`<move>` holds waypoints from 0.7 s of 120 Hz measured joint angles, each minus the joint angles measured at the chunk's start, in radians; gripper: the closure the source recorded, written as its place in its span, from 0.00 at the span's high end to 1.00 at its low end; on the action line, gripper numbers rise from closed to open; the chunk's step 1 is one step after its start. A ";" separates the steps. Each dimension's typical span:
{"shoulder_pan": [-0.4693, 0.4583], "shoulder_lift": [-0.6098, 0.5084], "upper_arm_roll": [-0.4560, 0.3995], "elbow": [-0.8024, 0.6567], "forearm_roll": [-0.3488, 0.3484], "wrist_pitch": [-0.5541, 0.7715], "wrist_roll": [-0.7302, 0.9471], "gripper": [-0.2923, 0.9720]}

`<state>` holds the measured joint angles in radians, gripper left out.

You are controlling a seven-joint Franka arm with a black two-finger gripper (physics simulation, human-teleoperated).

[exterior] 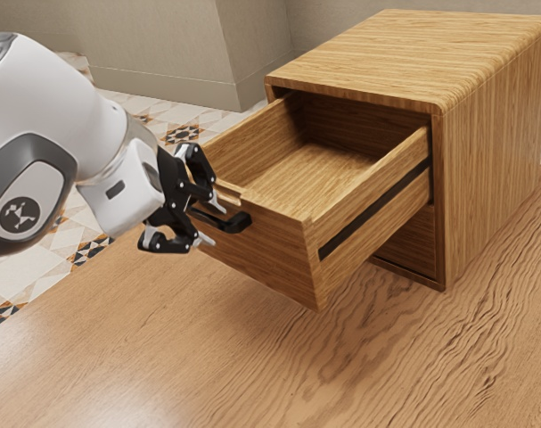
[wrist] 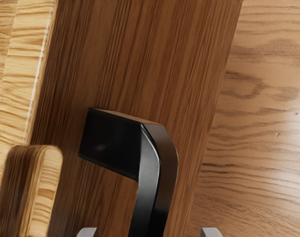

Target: Pull the drawer handle with one arm to open the drawer

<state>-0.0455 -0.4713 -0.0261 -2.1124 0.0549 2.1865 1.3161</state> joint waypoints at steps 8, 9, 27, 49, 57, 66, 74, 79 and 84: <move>0.000 -0.001 0.000 0.001 0.000 0.002 0.000 0.40; 0.000 -0.002 0.000 0.001 0.000 0.002 0.000 0.40; 0.000 -0.011 0.003 0.001 0.000 0.003 0.000 0.47; 0.000 -0.044 0.000 0.011 0.001 -0.004 -0.001 0.53; 0.000 -0.068 -0.009 0.040 0.003 -0.024 -0.003 0.55; 0.000 -0.069 -0.020 0.127 0.006 -0.076 -0.017 0.61; -0.001 -0.054 -0.019 0.173 0.008 -0.127 -0.054 0.65; -0.001 -0.040 -0.020 0.213 0.014 -0.180 -0.101 0.67; -0.003 -0.019 -0.024 0.273 0.030 -0.255 -0.165 0.69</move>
<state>-0.0485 -0.4904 -0.0497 -1.8389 0.0853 1.9320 1.1515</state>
